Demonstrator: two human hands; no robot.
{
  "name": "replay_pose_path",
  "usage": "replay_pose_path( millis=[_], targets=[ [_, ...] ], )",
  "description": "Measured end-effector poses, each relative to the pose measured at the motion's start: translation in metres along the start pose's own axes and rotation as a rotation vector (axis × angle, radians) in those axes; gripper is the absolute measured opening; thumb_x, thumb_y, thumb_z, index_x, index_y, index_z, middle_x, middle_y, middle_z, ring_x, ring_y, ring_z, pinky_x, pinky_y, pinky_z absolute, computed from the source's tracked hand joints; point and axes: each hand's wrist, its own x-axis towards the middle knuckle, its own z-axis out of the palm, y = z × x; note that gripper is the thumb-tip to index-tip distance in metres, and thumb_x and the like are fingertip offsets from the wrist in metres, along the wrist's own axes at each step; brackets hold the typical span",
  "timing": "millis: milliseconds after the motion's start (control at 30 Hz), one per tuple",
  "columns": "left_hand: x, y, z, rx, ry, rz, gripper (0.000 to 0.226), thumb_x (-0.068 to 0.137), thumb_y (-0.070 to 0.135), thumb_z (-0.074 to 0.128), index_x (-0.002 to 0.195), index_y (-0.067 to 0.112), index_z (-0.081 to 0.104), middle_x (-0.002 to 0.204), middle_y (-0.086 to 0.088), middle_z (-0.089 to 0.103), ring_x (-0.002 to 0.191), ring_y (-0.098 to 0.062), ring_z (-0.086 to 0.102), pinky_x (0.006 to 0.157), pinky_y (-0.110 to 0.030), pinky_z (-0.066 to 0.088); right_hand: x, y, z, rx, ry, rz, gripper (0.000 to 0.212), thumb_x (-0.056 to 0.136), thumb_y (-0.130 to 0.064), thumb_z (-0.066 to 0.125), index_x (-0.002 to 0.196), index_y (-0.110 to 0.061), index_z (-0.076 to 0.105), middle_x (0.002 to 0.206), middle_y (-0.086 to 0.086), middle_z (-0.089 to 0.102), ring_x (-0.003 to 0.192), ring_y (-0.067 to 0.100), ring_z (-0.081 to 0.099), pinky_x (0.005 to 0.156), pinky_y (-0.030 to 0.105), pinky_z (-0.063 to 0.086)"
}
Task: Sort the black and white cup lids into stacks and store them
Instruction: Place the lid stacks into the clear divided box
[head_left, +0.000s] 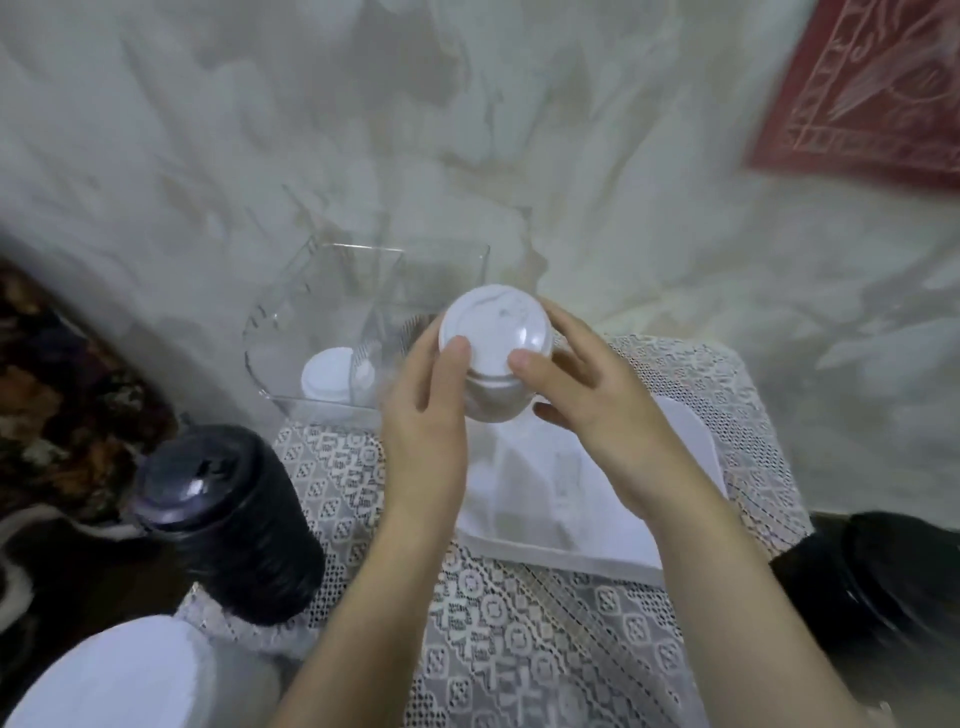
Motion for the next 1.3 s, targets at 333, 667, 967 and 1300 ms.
replay_pose_path(
  millis=[333,667,967,1300],
  targets=[
    [0.036,0.065,-0.009,0.112,-0.105,-0.21,0.053,0.094,0.055,0.054,0.146,0.046,0.052,0.15,0.017,0.054,0.142,-0.01,0.049,0.117,-0.054,0.041,0.034,-0.074,0.004,0.062,0.005,0.225,0.048,0.094,-0.027,0.072,0.139,-0.038,0.061,0.122,-0.031,0.068,0.106,-0.01,0.065,0.092,0.024,0.053],
    [0.07,0.182,-0.009,0.192,-0.253,-0.381,0.041,0.103,0.025,0.06,0.144,0.029,0.058,0.134,0.009,0.068,0.127,-0.011,0.062,0.103,-0.031,0.052,0.052,-0.167,0.0,0.127,-0.031,0.345,0.036,0.098,-0.02,0.069,0.117,-0.051,0.07,0.12,-0.01,0.073,0.122,0.021,0.064,0.105,0.053,0.052],
    [0.117,0.198,-0.058,0.118,-0.261,-0.635,0.035,0.106,0.025,0.055,0.141,0.028,0.059,0.131,0.009,0.067,0.122,-0.006,0.061,0.096,-0.028,0.054,0.089,-0.169,0.054,0.175,-0.018,0.489,0.035,0.097,-0.018,0.066,0.122,-0.042,0.069,0.119,-0.003,0.074,0.12,0.025,0.066,0.102,0.046,0.054],
    [0.21,0.183,-0.096,0.058,-0.356,-0.688,0.036,0.101,0.015,0.061,0.136,0.02,0.058,0.124,0.004,0.067,0.106,-0.005,0.064,0.078,-0.018,0.054,0.165,-0.169,0.104,0.193,0.134,0.541,0.032,0.1,-0.021,0.063,0.128,-0.035,0.065,0.121,-0.006,0.072,0.106,0.016,0.069,0.08,0.034,0.059]
  ],
)
